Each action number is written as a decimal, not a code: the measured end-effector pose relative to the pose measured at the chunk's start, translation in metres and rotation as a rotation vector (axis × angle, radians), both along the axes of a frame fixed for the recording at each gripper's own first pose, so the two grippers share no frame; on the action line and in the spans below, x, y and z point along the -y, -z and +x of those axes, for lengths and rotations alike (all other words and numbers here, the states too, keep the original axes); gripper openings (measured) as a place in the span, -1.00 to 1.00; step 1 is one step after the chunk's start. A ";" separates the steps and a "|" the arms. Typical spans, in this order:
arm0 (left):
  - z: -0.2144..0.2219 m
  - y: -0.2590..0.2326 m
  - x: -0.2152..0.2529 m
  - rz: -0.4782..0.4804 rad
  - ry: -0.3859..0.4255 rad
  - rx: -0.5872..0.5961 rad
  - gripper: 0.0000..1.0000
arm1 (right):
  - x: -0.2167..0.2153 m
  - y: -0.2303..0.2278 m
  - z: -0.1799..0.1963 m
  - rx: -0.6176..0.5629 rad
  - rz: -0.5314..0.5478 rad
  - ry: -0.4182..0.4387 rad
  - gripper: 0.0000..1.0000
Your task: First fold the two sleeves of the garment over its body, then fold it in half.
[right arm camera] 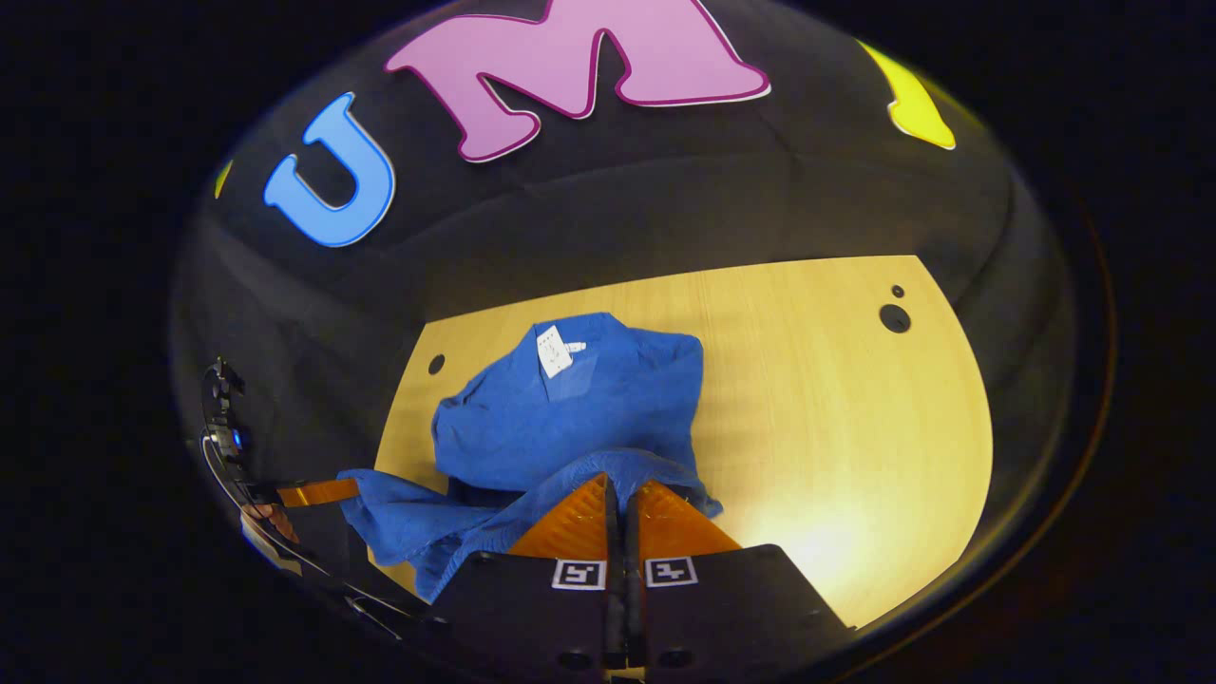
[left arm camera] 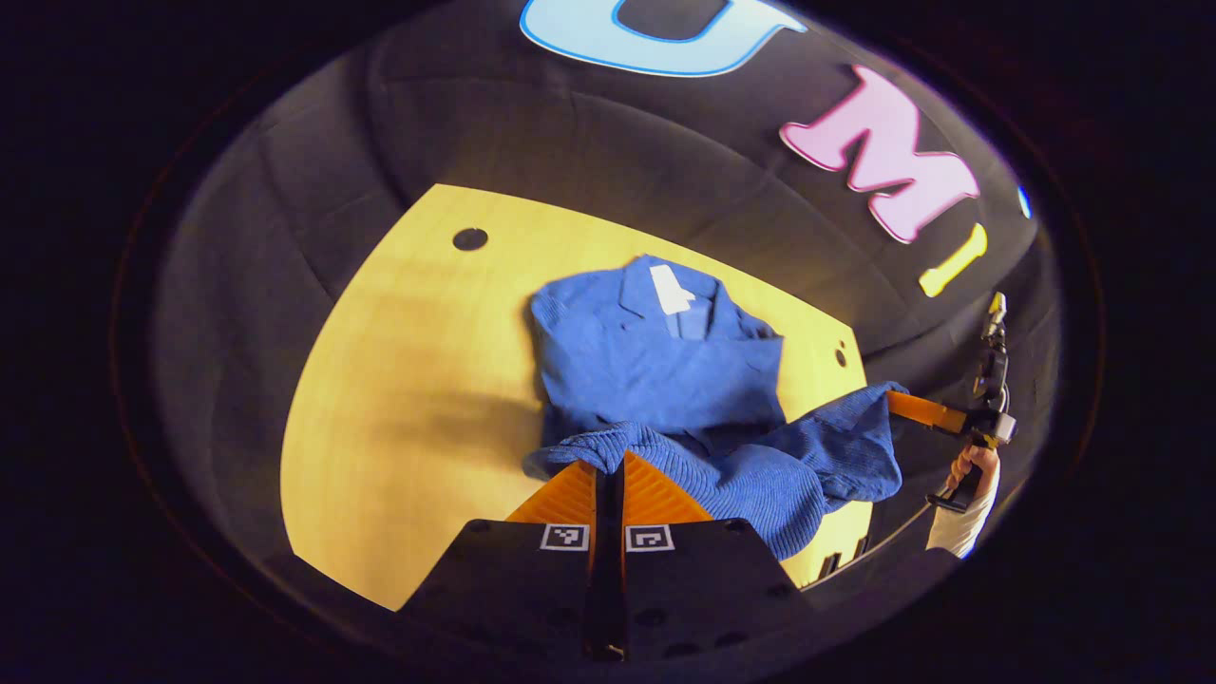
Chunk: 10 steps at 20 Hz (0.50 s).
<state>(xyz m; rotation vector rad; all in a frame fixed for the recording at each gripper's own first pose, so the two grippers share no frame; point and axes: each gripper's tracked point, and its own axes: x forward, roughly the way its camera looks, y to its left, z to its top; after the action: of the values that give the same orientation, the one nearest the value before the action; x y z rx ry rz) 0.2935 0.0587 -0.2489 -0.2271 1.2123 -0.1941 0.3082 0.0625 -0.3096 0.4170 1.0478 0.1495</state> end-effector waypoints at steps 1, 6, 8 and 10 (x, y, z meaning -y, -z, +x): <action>0.022 0.011 -0.011 0.041 -0.021 -0.015 -1.00 | -0.005 0.020 0.021 -0.014 0.006 0.008 -1.00; 0.108 0.050 -0.007 -0.041 -0.153 0.071 -1.00 | -0.020 0.081 0.098 -0.026 0.097 0.139 -0.99; 0.123 0.067 -0.007 -0.021 -0.141 0.068 -1.00 | -0.010 0.104 0.108 -0.026 0.089 0.159 -0.99; 0.143 0.075 0.002 -0.084 -0.214 0.062 -1.00 | -0.007 0.112 0.122 -0.030 0.135 0.213 -0.99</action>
<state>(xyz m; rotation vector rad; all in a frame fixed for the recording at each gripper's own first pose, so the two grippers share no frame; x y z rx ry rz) 0.4369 0.0572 -0.3243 -0.4188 1.1107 -0.0650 0.4300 0.0698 -0.4215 0.6521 1.0193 0.0234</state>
